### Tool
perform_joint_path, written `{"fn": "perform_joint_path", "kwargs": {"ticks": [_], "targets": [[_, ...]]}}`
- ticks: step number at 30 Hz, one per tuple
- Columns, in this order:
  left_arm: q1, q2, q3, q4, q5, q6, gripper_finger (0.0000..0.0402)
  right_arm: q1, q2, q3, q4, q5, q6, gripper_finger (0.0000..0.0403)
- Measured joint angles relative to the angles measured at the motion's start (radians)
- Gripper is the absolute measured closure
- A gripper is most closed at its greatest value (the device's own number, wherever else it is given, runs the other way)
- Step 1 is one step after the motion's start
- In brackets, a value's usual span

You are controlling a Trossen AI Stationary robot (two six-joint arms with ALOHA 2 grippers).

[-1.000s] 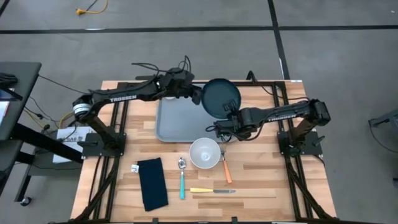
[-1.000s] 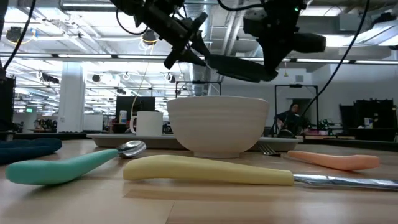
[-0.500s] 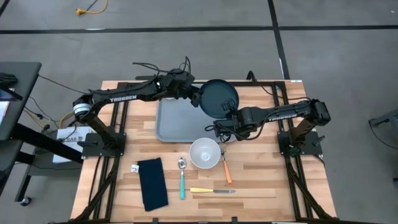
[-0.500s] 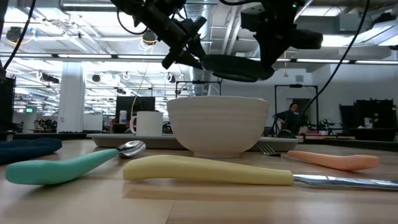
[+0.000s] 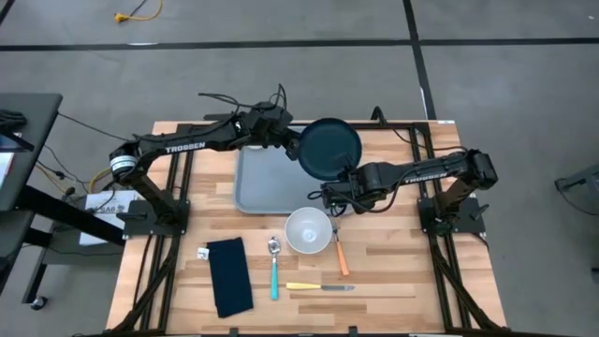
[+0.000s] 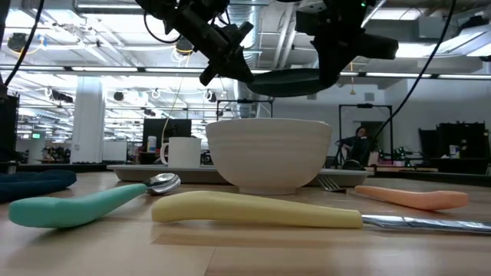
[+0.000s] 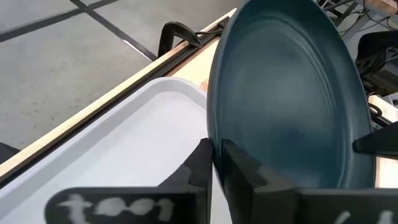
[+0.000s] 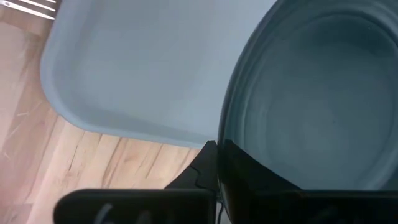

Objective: Set up tray
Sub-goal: Put the green plate on the gray serving tray at the bottom of the white mug

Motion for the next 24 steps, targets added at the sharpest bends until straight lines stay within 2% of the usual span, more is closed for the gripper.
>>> {"fn": "perform_joint_path", "kwargs": {"ticks": [15,24], "targets": [[0.0,0.0,0.0,-0.023,0.02,0.006,0.0401,0.031,0.0,0.0,0.019,0.008,0.013,0.0352],[0.017,0.0,-0.001,-0.062,0.065,-0.028,0.0401,0.044,-0.001,0.001,0.03,0.012,0.038,0.0299]]}}
